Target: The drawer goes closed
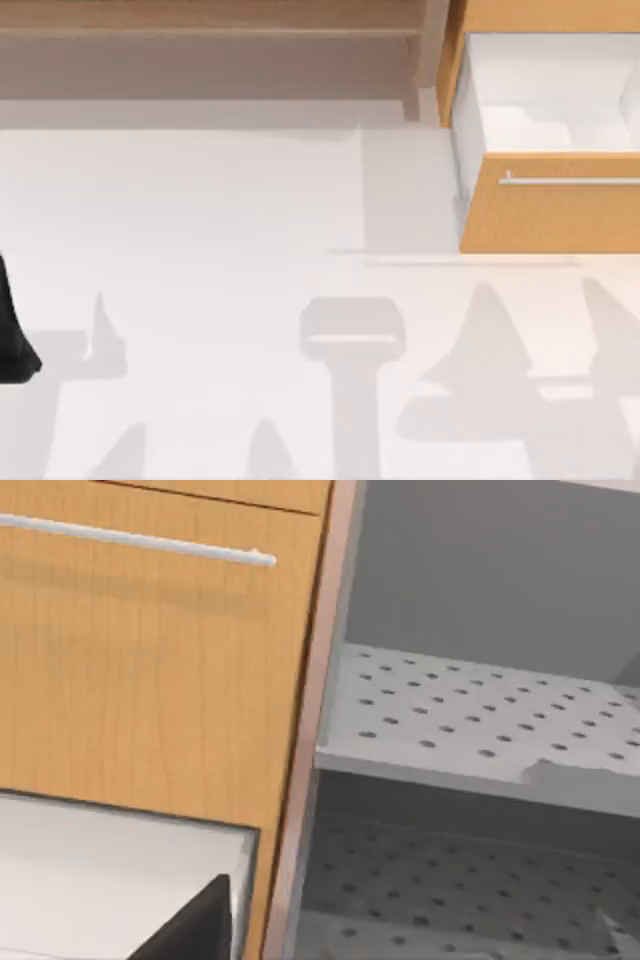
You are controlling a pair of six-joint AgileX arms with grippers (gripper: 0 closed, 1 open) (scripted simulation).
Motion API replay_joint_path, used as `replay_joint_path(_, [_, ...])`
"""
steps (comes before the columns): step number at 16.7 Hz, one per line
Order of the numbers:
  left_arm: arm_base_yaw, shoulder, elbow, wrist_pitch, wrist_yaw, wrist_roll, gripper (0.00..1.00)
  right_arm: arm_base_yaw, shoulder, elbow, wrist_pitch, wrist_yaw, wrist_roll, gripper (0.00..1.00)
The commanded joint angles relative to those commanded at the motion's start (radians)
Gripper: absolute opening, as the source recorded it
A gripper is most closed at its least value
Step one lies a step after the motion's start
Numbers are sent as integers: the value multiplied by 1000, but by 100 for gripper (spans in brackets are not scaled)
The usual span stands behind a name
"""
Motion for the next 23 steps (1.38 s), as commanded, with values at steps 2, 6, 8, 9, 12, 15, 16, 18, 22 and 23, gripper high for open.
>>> replay_joint_path(2, [0, 0, 0, 0, 0, 0, 100, 88, 58, -55, 94, 63, -115, 100])
replay_joint_path(6, [0, 0, 0, 0, 0, 0, 100, 290, 212, -173, 319, 231, -404, 100])
replay_joint_path(8, [0, 0, 0, 0, 0, 0, 100, 391, 301, -217, 441, 331, -569, 100])
replay_joint_path(9, [0, 0, 0, 0, 0, 0, 100, 439, 348, -233, 502, 384, -654, 100])
replay_joint_path(12, [0, 0, 0, 0, 0, 0, 100, 572, 487, -260, 680, 542, -905, 100])
replay_joint_path(15, [0, 0, 0, 0, 0, 0, 100, 680, 613, -264, 835, 687, -1135, 100])
replay_joint_path(16, [0, 0, 0, 0, 0, 0, 100, 709, 649, -263, 879, 729, -1202, 100])
replay_joint_path(18, [0, 0, 0, 0, 0, 0, 100, 758, 710, -258, 951, 801, -1315, 100])
replay_joint_path(22, [0, 0, 0, 0, 0, 0, 100, 804, 773, -250, 1021, 874, -1424, 100])
replay_joint_path(23, [0, 0, 0, 0, 0, 0, 100, 805, 773, -250, 1022, 875, -1425, 100])
